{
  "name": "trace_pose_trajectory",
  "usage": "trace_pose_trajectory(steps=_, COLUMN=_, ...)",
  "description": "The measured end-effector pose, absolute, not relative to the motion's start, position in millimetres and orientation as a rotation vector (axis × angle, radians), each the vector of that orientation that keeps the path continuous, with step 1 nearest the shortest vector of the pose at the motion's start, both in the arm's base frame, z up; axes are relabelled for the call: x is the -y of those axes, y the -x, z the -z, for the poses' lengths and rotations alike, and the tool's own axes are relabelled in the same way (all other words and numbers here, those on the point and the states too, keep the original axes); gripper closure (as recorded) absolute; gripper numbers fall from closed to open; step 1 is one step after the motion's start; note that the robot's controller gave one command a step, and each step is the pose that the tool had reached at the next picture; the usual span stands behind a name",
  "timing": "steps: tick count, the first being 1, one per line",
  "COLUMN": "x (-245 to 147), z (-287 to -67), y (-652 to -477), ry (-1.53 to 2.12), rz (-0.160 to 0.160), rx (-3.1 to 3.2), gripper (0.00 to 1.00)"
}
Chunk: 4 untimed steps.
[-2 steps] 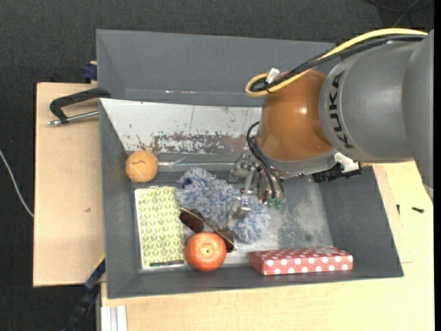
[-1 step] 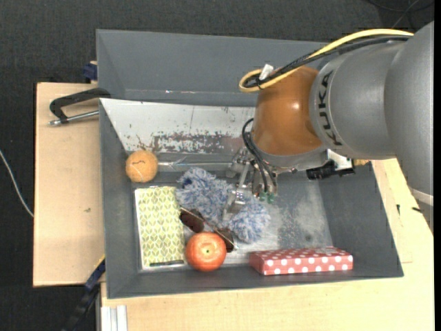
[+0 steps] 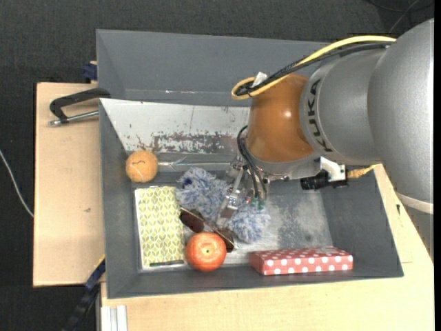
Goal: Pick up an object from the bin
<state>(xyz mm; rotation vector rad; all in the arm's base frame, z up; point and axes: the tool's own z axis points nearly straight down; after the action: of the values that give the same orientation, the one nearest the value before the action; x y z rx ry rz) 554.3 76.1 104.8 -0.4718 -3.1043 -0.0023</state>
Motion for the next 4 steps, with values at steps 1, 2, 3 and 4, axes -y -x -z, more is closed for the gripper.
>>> trace_pose_trajectory(steps=1, x=-76.9, z=-80.3, y=-567.6, ry=0.378, rz=0.002, rx=3.121, gripper=0.00)
trace_pose_trajectory(steps=2, x=-88.1, z=-75.8, y=-565.3, ry=0.637, rz=0.003, rx=3.085, gripper=1.00)
trace_pose_trajectory(steps=3, x=-88.1, z=-75.8, y=-565.3, ry=0.637, rz=0.003, rx=3.085, gripper=1.00)
trace_pose_trajectory(steps=4, x=-88.2, z=-77.9, y=-564.6, ry=0.636, rz=0.003, rx=3.083, gripper=1.00)
